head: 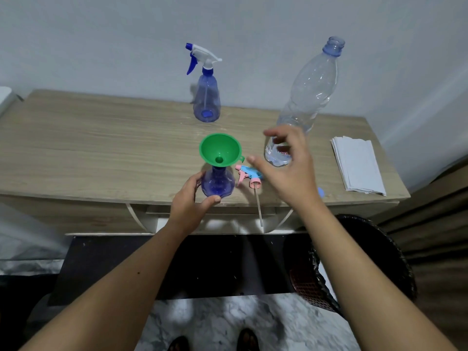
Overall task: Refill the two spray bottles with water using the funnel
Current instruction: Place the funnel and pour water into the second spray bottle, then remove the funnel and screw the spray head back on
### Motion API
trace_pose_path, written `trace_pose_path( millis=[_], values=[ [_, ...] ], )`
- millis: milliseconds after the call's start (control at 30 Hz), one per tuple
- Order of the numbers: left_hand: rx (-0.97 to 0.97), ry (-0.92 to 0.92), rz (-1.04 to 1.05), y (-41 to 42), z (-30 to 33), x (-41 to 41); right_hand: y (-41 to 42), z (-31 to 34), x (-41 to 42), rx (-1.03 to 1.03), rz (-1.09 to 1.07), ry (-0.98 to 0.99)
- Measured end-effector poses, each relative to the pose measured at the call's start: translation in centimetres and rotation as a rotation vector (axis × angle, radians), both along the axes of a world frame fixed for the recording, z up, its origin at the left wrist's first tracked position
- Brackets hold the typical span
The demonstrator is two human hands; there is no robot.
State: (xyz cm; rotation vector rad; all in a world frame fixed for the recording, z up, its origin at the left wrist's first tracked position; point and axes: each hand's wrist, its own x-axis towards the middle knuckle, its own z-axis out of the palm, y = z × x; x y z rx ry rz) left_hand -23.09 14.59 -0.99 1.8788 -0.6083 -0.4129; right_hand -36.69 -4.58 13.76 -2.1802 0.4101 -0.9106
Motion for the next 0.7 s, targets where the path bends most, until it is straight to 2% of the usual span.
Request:
trace_pose_path(
  millis=[167,467,600,700],
  values=[
    [-0.011,-0.038,-0.014,0.1,0.0,0.0,2.2,-1.6,1.1,-0.076,0.116,0.047],
    [-0.021,-0.073,-0.020,0.3,-0.1,-0.3,2.7,-2.1,2.9,-0.256,0.111,0.097],
    [-0.027,-0.078,-0.016,0.4,0.1,-0.4,2.2,-0.7,3.1,-0.245,0.099,0.039],
    [-0.018,-0.084,-0.019,0.4,0.4,-0.5,1.5,0.6,3.3,-0.150,0.083,0.009]
  ],
)
